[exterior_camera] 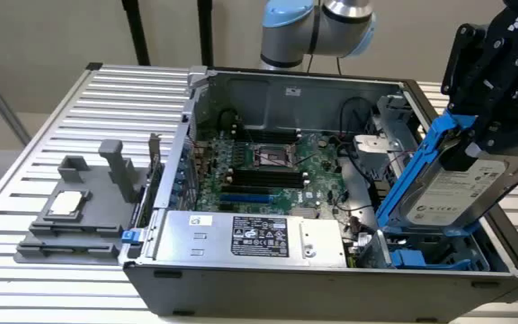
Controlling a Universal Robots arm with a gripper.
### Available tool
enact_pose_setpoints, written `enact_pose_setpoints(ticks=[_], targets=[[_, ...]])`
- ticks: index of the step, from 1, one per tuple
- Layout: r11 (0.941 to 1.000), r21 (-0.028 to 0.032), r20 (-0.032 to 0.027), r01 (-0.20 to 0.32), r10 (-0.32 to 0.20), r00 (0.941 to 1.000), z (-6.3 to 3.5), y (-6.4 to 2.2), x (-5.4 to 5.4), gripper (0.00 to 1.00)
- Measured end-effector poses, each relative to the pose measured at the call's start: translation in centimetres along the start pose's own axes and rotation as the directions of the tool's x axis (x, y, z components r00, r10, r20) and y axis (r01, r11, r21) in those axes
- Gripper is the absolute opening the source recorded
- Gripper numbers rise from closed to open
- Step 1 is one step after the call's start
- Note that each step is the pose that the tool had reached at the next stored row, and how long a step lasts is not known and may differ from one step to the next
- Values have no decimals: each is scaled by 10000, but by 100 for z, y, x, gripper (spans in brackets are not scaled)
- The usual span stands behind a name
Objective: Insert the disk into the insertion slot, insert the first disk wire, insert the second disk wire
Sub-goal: 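Insert the disk into the insertion slot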
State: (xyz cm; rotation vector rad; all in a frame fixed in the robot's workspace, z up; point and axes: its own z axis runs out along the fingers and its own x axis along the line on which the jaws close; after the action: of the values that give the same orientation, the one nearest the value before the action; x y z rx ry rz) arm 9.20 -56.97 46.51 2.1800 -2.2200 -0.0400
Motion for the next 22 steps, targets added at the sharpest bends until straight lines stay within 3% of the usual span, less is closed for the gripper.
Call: enact_pose_setpoints(ticks=[7, 8, 9, 12, 17, 22], targets=[[10000, 0, 0, 0, 0, 10000, -1, 0, 0, 33], [10000, -1, -4, 1, -1, 10000, -5, -30, 0, 33], [10000, -29, 34, 0, 0, 10000, -7, -159, 17, 33], [10000, -31, 130, 8, -8, 9999, 1, -164, 64, 33], [10000, -35, 388, 43, -41, 9992, 46, -168, 149, 33], [10000, -37, 518, 67, -65, 9986, 88, -172, 262, 33]])
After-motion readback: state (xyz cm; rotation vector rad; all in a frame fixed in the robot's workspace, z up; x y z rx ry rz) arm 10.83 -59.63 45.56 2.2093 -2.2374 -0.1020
